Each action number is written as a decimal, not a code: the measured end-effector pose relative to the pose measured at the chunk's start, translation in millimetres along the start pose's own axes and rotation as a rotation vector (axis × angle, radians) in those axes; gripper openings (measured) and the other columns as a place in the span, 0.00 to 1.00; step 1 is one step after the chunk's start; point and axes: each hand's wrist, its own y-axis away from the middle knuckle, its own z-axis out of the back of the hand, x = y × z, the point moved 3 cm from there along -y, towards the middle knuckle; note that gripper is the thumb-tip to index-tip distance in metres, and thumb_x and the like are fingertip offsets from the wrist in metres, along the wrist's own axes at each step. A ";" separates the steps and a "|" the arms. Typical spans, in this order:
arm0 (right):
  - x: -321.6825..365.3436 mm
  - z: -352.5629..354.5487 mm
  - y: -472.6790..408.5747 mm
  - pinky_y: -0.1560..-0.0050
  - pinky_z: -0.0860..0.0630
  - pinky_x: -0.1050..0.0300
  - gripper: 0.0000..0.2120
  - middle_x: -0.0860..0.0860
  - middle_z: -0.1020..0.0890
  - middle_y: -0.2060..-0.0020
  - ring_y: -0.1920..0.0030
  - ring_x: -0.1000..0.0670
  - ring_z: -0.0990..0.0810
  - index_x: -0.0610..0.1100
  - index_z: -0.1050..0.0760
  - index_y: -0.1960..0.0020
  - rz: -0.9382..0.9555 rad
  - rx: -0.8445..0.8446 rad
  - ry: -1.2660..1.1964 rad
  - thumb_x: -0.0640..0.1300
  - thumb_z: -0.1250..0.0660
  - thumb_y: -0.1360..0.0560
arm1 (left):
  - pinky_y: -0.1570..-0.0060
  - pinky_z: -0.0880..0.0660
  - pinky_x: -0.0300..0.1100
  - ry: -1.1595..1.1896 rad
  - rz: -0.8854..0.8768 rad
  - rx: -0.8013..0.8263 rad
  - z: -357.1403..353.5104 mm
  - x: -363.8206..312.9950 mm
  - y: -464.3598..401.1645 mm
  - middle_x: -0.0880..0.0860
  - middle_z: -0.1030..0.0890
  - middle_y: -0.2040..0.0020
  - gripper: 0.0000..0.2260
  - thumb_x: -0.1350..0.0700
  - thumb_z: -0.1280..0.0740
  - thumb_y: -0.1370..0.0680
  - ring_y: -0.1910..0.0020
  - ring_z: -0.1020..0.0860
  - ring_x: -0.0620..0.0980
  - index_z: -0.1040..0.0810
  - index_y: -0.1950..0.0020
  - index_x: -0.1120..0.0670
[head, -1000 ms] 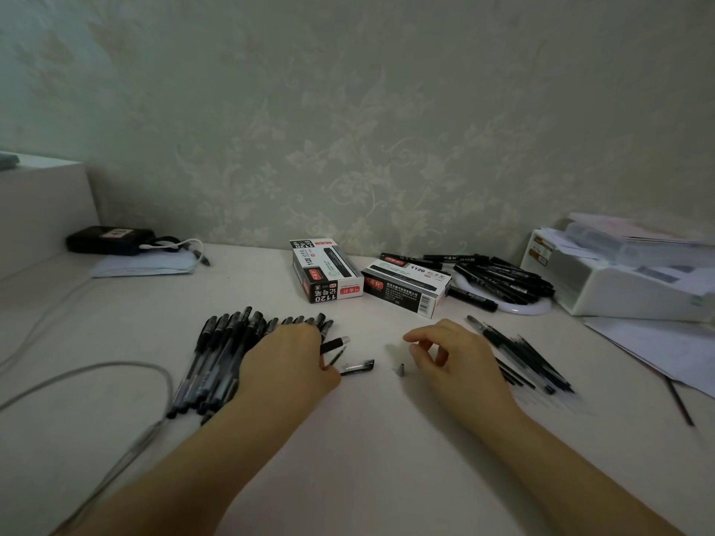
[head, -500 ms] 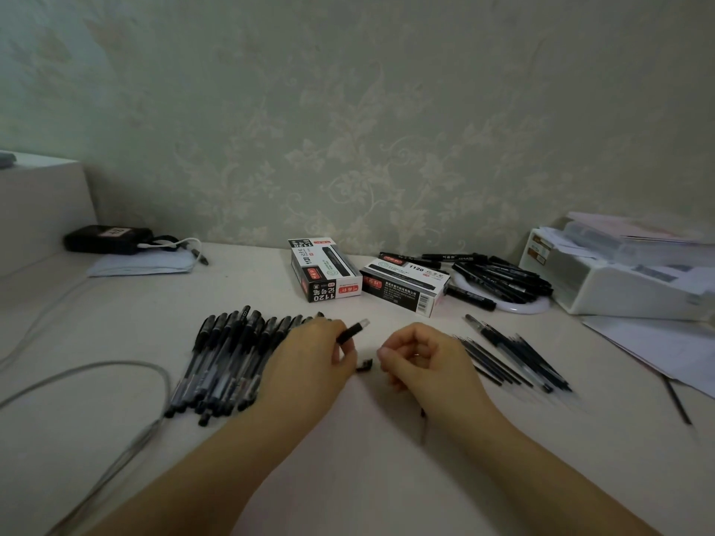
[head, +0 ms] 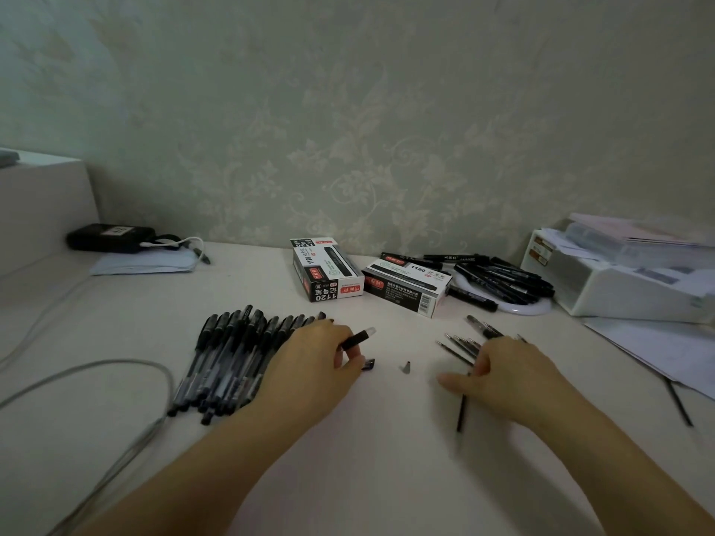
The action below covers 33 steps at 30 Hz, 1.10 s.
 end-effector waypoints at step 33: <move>34.8 -24.2 -3.4 0.60 0.17 0.55 0.06 0.42 0.14 0.60 0.54 0.42 0.13 0.38 0.31 0.41 0.019 -0.016 -1.908 0.36 0.44 0.17 | 0.58 0.24 0.50 0.162 -0.142 0.138 -8.7 -13.8 6.1 0.48 0.19 0.59 0.09 0.46 0.43 0.18 0.62 0.24 0.45 0.31 0.39 0.37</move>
